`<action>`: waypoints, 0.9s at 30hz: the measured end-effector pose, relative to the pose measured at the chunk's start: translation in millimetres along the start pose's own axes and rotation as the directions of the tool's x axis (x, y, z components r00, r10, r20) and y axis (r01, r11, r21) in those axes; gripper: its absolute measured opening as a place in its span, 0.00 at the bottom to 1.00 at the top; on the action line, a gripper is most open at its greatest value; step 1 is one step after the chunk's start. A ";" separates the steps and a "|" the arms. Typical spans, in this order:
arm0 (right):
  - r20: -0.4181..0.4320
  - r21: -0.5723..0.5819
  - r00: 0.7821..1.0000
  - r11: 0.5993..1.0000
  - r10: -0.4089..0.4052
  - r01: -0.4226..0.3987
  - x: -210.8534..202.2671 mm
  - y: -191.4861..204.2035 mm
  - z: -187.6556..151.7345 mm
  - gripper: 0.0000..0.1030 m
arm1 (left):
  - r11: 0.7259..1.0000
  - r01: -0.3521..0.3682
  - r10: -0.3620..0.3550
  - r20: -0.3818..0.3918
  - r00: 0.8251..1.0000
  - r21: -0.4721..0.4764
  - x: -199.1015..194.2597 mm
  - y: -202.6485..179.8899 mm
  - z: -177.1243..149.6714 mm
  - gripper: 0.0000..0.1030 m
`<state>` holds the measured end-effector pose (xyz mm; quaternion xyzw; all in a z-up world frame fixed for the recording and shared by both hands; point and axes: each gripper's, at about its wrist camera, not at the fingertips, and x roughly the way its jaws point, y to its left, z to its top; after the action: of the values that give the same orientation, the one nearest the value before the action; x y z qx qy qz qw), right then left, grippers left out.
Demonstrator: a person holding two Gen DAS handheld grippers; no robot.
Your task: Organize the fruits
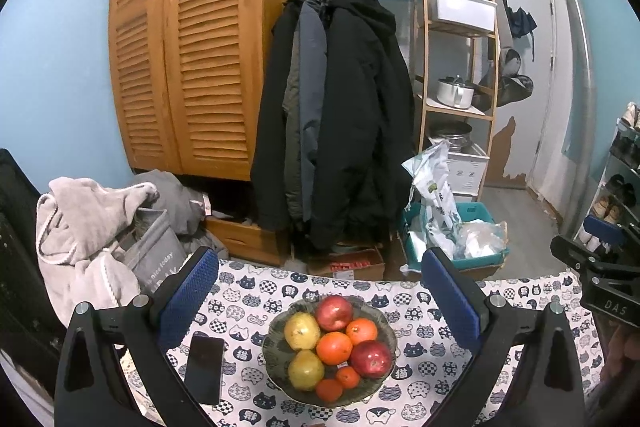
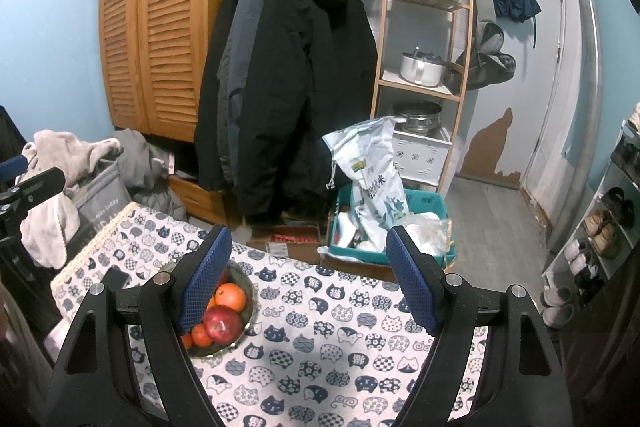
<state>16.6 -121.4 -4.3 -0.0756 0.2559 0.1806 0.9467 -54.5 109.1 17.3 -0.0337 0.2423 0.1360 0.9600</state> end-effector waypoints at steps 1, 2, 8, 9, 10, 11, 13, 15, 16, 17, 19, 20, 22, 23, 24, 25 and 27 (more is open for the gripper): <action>0.001 0.000 1.000 1.000 -0.001 0.001 -0.2 1.2 0.0 0.76 | 1.000 -0.001 0.001 0.001 1.000 0.000 0.0 0.0 0.0 0.99; 0.001 0.001 1.000 1.000 -0.002 0.002 -0.1 0.2 0.0 0.76 | 1.000 -0.001 0.001 0.001 1.000 0.000 -0.1 0.0 0.0 0.99; 0.001 0.000 1.000 1.000 0.000 0.000 -0.5 1.1 -0.1 0.76 | 1.000 0.001 -0.001 0.001 1.000 0.001 -0.3 -0.2 -0.2 0.99; 0.000 -0.001 1.000 1.000 -0.001 0.001 -0.4 0.9 -0.1 0.76 | 1.000 -0.003 0.003 0.001 1.000 0.002 -0.2 -0.5 0.1 0.99; 0.000 -0.001 1.000 1.000 -0.002 0.002 -0.5 1.1 0.0 0.76 | 1.000 -0.002 0.002 0.000 1.000 0.002 -0.3 -0.3 0.0 0.99; 0.000 -0.001 1.000 1.000 -0.001 0.001 -0.5 1.3 0.0 0.76 | 1.000 -0.003 0.003 0.001 1.000 0.002 -0.6 -0.6 -0.2 0.99; 0.001 0.001 1.000 1.000 -0.002 0.002 -0.5 1.5 0.0 0.76 | 1.000 -0.003 0.003 -0.001 1.000 0.000 -0.8 -0.7 0.0 0.99; 0.001 0.000 1.000 1.000 -0.002 0.002 -0.5 1.1 -0.1 0.76 | 1.000 -0.002 0.002 -0.004 1.000 -0.007 -1.6 -1.1 0.4 0.99; 0.001 0.001 1.000 1.000 -0.002 0.002 -0.6 1.3 -0.1 0.76 | 1.000 -0.002 0.002 -0.004 1.000 -0.009 -2.3 -1.1 0.6 0.99; 0.000 0.001 1.000 1.000 -0.002 0.002 -0.4 0.4 -0.1 0.76 | 1.000 -0.001 0.001 -0.005 1.000 -0.010 -2.9 -1.7 0.5 0.99; 0.001 -0.001 1.000 1.000 -0.001 0.001 -0.7 1.2 -0.2 0.76 | 1.000 -0.002 0.002 -0.005 1.000 -0.010 -3.2 -1.2 1.1 0.99; 0.001 -0.001 1.000 1.000 -0.002 0.002 -0.6 1.3 -0.2 0.76 | 1.000 -0.003 0.002 -0.004 1.000 -0.010 -3.3 -1.4 1.1 0.99; 0.000 0.000 1.000 1.000 0.000 0.000 -0.6 1.1 -0.3 0.76 | 1.000 -0.002 0.002 -0.005 1.000 -0.011 -3.4 -1.2 1.0 0.99; 0.000 0.000 1.000 1.000 -0.001 0.001 -0.6 1.2 -0.3 0.76 | 1.000 -0.002 0.002 -0.004 1.000 -0.011 -3.5 -1.4 1.0 0.99; 0.001 -0.001 1.000 1.000 -0.001 0.001 -0.6 0.9 -0.3 0.76 | 1.000 -0.004 0.003 -0.005 1.000 -0.012 -3.3 -1.4 1.1 0.99; 0.000 -0.001 1.000 1.000 -0.001 0.001 -0.5 0.5 -0.3 0.76 | 1.000 -0.004 0.004 -0.006 1.000 -0.012 -3.7 -1.8 1.2 0.99; 0.001 -0.001 1.000 1.000 -0.001 0.001 -0.4 0.8 -0.3 0.76 | 1.000 -0.003 0.003 -0.004 1.000 -0.012 -3.2 -1.2 1.2 0.99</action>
<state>15.8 -120.8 -4.3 -0.0760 0.2555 0.1802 0.9468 -56.3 107.3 19.9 -0.0393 0.2434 0.1390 0.9591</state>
